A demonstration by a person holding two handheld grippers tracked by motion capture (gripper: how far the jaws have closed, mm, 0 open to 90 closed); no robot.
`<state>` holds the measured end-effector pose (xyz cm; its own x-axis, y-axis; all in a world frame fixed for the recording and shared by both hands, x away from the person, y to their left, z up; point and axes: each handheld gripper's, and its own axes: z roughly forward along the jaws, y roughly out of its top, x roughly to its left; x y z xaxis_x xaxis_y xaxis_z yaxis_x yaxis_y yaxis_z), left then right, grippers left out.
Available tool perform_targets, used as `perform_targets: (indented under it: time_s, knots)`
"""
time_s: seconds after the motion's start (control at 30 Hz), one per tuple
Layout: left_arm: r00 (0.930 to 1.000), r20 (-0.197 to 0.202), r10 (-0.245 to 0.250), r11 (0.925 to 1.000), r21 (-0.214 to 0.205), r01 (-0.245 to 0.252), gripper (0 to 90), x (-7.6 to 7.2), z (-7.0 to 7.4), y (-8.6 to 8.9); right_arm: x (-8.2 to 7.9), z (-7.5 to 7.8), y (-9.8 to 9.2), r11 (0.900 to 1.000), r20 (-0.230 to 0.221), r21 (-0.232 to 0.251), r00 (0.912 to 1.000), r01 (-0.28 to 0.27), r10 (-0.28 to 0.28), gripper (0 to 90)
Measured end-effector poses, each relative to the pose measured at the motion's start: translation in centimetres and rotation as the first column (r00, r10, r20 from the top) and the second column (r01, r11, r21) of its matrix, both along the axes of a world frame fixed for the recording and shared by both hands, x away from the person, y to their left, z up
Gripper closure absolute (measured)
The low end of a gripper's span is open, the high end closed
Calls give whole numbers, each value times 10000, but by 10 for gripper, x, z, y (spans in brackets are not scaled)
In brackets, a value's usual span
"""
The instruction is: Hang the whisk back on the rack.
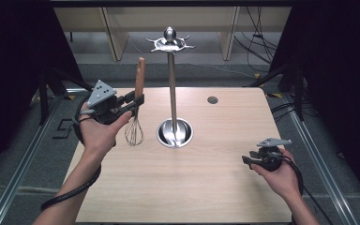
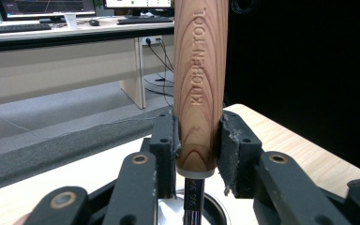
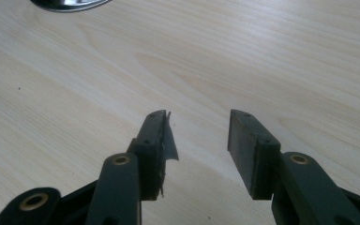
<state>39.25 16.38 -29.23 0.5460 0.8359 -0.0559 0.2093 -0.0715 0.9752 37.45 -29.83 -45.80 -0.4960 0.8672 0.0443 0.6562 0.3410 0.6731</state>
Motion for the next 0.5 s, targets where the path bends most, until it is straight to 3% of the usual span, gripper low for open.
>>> perform_targets:
  time_s: [0.33, 0.37, 0.5]
  knots:
    - [9999, 119, 55, 10000, 49, -56, 681, 1, 6, -4, -1, 1, 1, 9997, -178, 153, 9996, 206, -203, 581]
    - [9999, 116, 51, 10000, 39, -51, 681, 1, 6, -4, 1, 0, -1, 10000, 67, 46, 10000, 43, -43, 581]
    - [9999, 118, 125, 9999, 21, -125, 681, 3, 6, -5, 1, 1, -2, 9996, -51, 179, 9998, 201, -200, 580]
